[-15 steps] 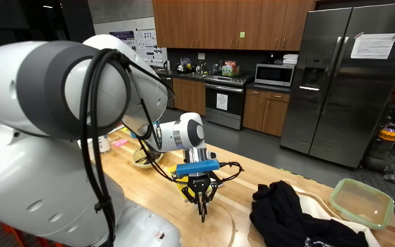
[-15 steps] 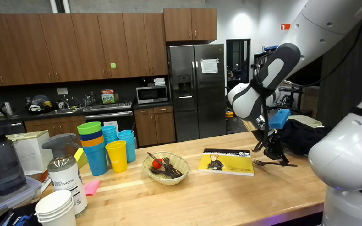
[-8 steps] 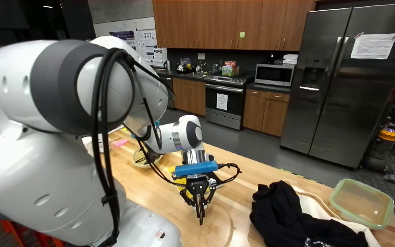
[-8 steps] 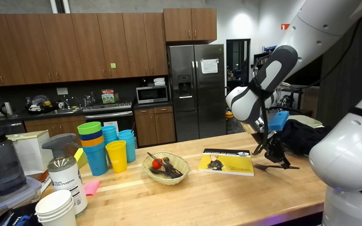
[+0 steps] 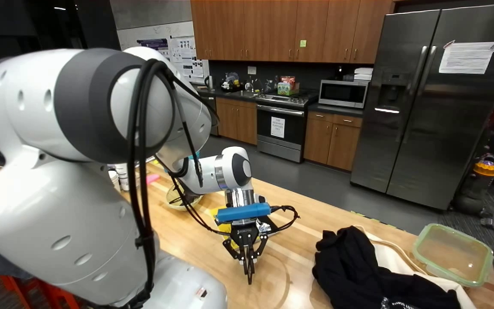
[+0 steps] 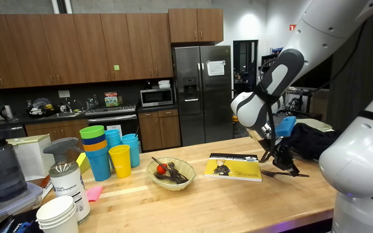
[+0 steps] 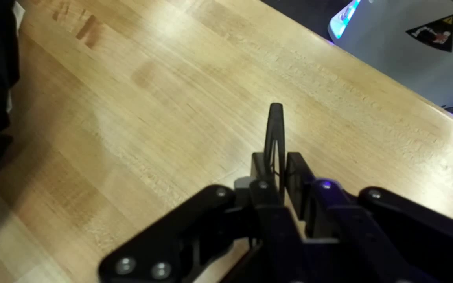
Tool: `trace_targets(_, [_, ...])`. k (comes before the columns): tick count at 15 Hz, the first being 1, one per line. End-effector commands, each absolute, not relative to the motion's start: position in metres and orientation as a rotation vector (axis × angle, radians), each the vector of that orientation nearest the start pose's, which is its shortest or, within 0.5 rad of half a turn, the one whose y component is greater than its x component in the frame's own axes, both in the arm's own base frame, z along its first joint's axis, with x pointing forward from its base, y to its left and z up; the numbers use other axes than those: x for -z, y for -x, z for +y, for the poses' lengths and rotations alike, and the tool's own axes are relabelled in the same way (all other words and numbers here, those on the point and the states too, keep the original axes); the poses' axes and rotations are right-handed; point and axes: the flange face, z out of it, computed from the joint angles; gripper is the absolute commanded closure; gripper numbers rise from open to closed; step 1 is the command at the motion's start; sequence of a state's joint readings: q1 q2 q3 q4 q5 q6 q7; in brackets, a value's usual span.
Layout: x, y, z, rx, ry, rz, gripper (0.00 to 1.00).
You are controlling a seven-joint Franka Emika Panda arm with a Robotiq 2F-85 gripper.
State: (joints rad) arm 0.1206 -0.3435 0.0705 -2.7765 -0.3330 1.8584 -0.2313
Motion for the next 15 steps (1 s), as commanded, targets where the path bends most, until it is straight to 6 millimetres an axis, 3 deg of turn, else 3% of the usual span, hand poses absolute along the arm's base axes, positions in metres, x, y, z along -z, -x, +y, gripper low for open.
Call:
trace_targets(1, [-0.2888, -0.301, 0.0328, -0.998, 3.137, -1.0, 0.96])
trace_targets(15, [-0.2947, -0.3013, 0.0417, -0.983, 3.154, -1.057, 0.96])
